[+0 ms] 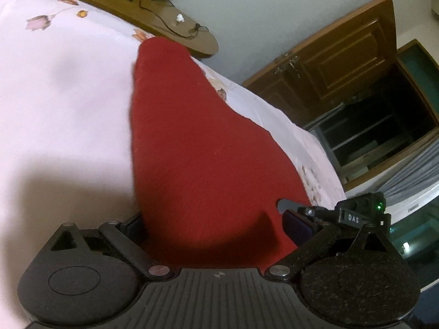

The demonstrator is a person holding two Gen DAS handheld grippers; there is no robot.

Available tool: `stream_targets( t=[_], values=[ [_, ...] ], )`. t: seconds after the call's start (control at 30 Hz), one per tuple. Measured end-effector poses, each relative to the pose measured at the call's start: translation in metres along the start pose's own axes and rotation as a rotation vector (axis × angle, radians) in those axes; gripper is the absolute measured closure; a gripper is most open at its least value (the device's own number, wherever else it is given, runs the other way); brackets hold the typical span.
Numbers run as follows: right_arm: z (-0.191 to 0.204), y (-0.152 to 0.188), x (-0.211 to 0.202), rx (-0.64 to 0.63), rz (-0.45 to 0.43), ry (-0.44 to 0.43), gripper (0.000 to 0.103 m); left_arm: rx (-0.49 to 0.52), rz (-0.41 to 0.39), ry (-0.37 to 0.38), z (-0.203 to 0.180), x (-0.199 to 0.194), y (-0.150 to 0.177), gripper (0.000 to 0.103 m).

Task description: Fold small clothes

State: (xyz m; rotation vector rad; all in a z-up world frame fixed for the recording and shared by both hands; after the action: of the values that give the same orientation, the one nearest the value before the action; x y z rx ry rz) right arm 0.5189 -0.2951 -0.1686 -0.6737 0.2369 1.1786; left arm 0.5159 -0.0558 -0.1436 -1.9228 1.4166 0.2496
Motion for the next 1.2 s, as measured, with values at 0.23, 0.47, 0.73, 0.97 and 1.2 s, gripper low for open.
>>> stream_targets(
  t=[0.23,0.47,0.73,0.97,1.2],
  values=[
    [0.004,0.007,0.005,-0.027,-0.037,-0.044,0.060,-0.026,-0.032,-0.012,0.009,0.002,-0.001,0.049],
    [0.020,0.007,-0.006,-0.042,-0.076,-0.038,0.062,0.029,-0.063,-0.019,-0.013,-0.014,-0.002,0.060],
    [0.063,0.012,-0.011,-0.087,-0.099,-0.026,0.062,0.075,-0.104,-0.002,-0.025,-0.065,0.003,0.060],
    [0.106,0.028,0.002,-0.111,-0.110,0.000,0.062,0.103,-0.128,0.009,-0.016,-0.125,0.002,0.060],
    [0.163,0.045,0.071,-0.143,-0.086,-0.027,0.062,0.055,-0.162,-0.020,0.045,-0.218,0.004,0.060]
  ],
)
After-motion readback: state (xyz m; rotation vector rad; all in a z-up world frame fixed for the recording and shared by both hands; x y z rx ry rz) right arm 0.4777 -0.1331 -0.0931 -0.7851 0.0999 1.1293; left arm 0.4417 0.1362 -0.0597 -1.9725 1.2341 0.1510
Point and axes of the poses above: each gripper's, at about its wrist camera, not at the fingertips, and x roughly the way its jaws point, z to its left, y to its underside, the point moved 9 cm from there along x, roughly the way its jaws point, and after that the axes turned 4 degrees about z, right-handed, at the moved point
